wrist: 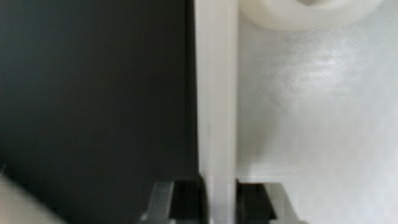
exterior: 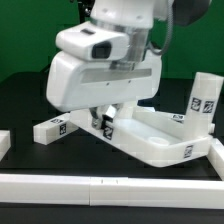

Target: Assemble desk

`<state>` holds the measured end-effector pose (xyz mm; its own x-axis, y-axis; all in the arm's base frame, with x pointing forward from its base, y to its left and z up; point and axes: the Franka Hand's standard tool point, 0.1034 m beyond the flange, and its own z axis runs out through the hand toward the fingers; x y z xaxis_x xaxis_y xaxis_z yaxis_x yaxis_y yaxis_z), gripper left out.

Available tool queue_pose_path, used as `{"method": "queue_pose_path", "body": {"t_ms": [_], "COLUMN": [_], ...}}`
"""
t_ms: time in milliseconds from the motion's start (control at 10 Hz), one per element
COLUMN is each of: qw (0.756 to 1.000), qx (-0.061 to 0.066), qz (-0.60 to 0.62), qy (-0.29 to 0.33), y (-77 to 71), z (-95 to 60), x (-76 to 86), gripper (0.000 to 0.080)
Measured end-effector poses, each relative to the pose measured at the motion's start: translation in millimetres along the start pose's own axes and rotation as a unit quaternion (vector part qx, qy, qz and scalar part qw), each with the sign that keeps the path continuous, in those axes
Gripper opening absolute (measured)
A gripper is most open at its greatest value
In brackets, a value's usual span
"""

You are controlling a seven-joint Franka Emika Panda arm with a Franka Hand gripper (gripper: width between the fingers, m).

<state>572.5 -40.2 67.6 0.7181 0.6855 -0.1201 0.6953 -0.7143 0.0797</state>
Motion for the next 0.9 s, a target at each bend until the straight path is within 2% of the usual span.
{"method": "queue_pose_path", "body": {"t_ms": [100,200,500,600,700,800,900], "qw": [0.998,0.990,0.976,0.960,0.935,0.924,0.918], "qx": [-0.011,-0.019,-0.027,-0.043,-0.066,-0.065,-0.066], "qz": [-0.058,-0.136,-0.217,-0.278,-0.348,-0.376,-0.391], "qy": [0.011,0.019,0.004,0.004,0.010,0.001,-0.008], "y": [10.4,18.3,24.6,28.0,28.5,26.3,30.9], "z": [-10.0,-13.7,-11.0,-10.6,-9.1,-10.6,-17.2], "x": [17.9,30.6,23.8,25.9,32.5,42.0,58.5], "gripper": [0.0060,0.0060,0.0060,0.0060,0.0060,0.0060,0.0060]}}
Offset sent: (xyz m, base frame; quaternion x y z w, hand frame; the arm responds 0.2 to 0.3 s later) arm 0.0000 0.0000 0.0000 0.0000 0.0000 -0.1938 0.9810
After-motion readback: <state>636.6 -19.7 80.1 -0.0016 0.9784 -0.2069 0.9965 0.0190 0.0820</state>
